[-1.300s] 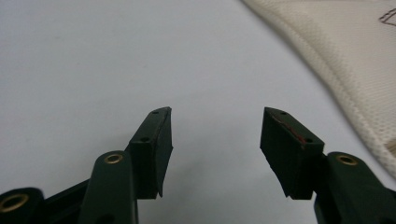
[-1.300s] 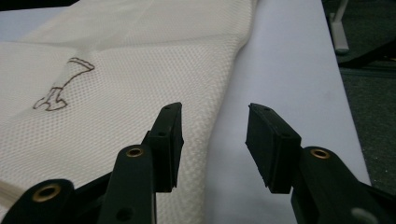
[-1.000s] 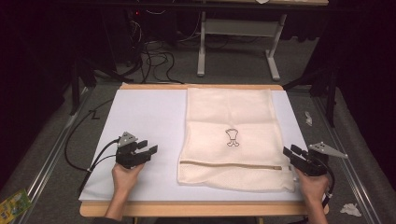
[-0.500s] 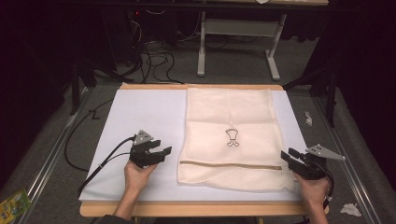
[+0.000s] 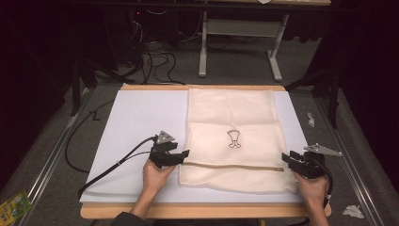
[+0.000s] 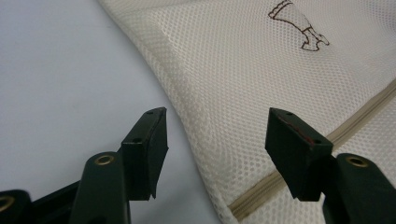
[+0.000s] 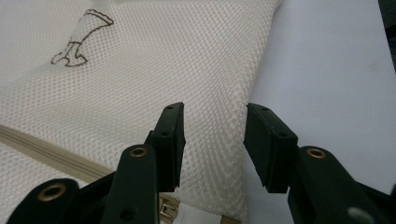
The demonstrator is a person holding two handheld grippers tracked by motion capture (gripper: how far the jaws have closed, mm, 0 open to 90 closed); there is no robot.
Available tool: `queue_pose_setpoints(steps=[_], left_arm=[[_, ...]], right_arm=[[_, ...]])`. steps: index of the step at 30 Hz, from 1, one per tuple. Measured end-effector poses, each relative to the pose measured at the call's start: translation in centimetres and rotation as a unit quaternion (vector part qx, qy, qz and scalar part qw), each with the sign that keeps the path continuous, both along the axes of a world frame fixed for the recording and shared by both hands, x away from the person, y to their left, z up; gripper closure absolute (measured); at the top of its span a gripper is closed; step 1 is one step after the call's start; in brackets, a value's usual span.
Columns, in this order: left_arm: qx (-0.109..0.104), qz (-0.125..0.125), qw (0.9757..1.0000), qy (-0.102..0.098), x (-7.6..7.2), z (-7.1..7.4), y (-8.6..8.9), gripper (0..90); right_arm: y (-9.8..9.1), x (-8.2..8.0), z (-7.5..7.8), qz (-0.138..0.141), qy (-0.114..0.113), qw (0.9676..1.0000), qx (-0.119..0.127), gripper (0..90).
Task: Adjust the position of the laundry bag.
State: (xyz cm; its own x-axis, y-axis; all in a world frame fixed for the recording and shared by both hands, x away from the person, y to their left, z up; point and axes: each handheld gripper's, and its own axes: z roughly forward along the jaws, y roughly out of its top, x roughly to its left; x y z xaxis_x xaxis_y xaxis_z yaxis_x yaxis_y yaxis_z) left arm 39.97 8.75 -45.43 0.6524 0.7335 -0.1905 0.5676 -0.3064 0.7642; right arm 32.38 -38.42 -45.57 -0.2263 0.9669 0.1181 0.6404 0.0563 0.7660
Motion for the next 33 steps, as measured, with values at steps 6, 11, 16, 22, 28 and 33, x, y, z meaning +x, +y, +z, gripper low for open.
queue_pose_setpoints(steps=[6, 11, 16, 22, 28, 33], left_arm=[[0.017, 0.004, 0.9998, 0.014, 0.8, 0.0, -1.4, 39.2], [0.029, 0.016, 0.9992, 0.024, 1.3, -0.8, -1.7, 39.8], [0.032, 0.019, 0.9985, 0.040, 1.8, -1.6, -2.0, 43.2], [0.036, 0.017, 0.9985, 0.039, 1.8, -2.0, -2.3, 53.4], [0.039, 0.010, 0.9983, 0.042, 2.0, -2.0, -2.5, 77.6], [0.027, -0.001, 0.9995, 0.017, 1.6, -1.1, -2.4, 85.9]], right_arm=[[0.0, 0.7, 0.0, -0.013, 0.012, 0.9997, -0.015, 56.3], [0.0, 1.2, -0.3, -0.016, 0.030, 0.9993, -0.014, 54.8], [0.0, 1.8, -0.4, -0.018, 0.041, 0.9989, -0.013, 53.5], [0.3, 2.6, -0.4, -0.009, 0.067, 0.9976, -0.013, 62.3], [0.5, 3.1, -0.7, 0.007, 0.078, 0.9968, -0.019, 83.5], [0.5, 3.1, -0.6, 0.025, 0.063, 0.9974, -0.025, 87.2]])
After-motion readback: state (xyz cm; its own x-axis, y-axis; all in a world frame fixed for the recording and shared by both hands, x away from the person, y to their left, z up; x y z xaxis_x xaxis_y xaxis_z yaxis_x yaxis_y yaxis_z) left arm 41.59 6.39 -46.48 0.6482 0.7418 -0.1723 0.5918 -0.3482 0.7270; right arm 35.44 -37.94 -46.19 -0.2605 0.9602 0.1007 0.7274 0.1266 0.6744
